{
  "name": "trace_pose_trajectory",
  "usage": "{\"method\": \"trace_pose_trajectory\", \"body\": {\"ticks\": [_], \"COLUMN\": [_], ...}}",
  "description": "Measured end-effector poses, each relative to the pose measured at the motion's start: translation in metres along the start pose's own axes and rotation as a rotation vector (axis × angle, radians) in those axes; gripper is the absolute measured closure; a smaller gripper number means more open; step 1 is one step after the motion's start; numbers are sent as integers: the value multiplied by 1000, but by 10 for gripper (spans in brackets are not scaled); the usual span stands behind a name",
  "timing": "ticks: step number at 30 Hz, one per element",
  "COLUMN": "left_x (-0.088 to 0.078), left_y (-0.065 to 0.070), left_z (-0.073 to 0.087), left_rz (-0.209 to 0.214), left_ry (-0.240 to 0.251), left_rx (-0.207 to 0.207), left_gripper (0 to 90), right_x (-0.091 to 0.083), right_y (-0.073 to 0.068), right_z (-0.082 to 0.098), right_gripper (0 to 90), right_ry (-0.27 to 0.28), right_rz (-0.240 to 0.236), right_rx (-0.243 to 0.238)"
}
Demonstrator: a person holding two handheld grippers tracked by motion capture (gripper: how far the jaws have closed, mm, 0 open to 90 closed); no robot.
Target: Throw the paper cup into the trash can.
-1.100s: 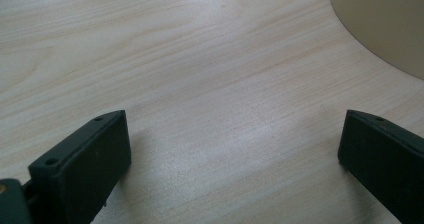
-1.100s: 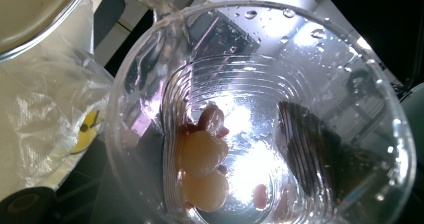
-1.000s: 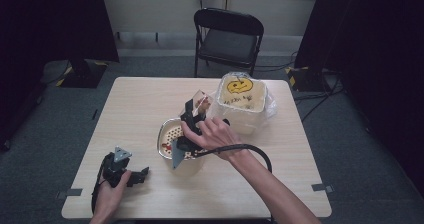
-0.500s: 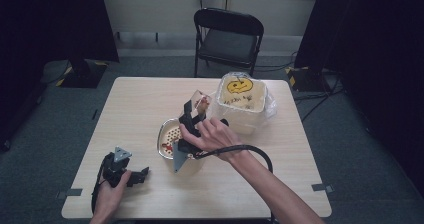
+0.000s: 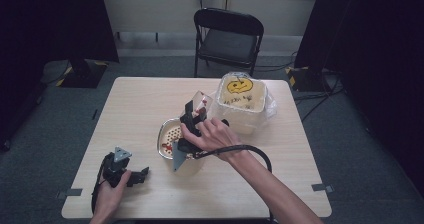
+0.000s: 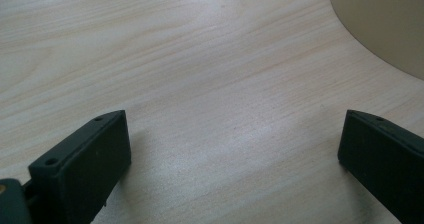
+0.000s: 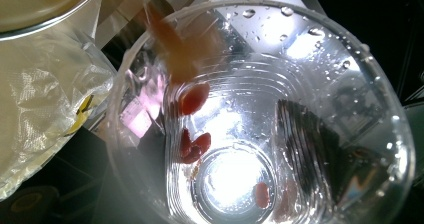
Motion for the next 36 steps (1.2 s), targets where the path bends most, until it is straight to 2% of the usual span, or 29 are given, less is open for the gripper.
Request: {"method": "trace_pose_trajectory", "body": {"ticks": [1,2,6,9,11,12,13,14,15,18,19,20,21,23,24,25,26,28,30,33,34,35,36], "left_x": [0,0,0,0,0,0,0,0,0,0,0,0,0,0,0,0,0,0,0,0,0,0,0], "left_y": [0,0,0,0,0,0,0,0,0,0,0,0,0,1,1,0,0,0,0,0,0,1,0], "left_z": [0,0,0,0,0,0,0,0,0,0,0,0,0,0,0,0,0,0,0,0,0,0,0], "left_rz": [0,2,0,0,2,2,1,1,1,1,2,2,1,2,2,2,1,1,1,1,1,2,2], "left_ry": [0,0,-1,0,0,0,0,0,0,0,0,0,4,4,4,3,3,3,0,4,4,4,3], "left_rx": [0,-3,1,0,-3,-3,-3,-3,-3,-2,-3,-3,-7,-7,-7,-6,-6,-6,0,-7,-7,-7,-6], "left_gripper": [0,0,0,0,0,0,0,0,0,0,0,0,0,0,0,0,0,0,0,0,0,0,0], "right_x": [0,2,4,3,2,2,3,3,3,3,3,3,4,5,5,6,8,9,9,9,9,10,11], "right_y": [0,2,4,5,6,6,10,10,9,12,13,13,13,12,12,11,7,5,3,3,3,1,-1], "right_z": [1,3,7,10,12,12,14,14,16,22,26,26,30,34,34,36,40,43,47,57,57,65,69], "right_gripper": [468,468,469,469,468,468,466,466,466,466,466,466,466,467,467,467,467,467,467,465,465,464,464], "right_ry": [-3,-16,-19,-20,-19,-19,3,3,8,26,48,48,54,63,63,68,86,107,128,188,188,224,243], "right_rz": [0,-8,-3,-12,-37,-37,-92,-92,-104,-187,-256,-256,-309,-359,-359,-388,-459,-515,-573,-661,-661,-695,-726], "right_rx": [3,34,33,55,107,107,168,168,259,419,547,547,647,735,735,786,907,992,1100,1289,1289,1420,1483]}}
Point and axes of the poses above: each handheld gripper's, and its own axes: x roughly forward along the jaws, z roughly out of its underside, y roughly to its right, the point moved 6 cm from there along x, roughly forward along the jaws, and after that the axes turned 9 degrees about x, right-handed, at the moved point
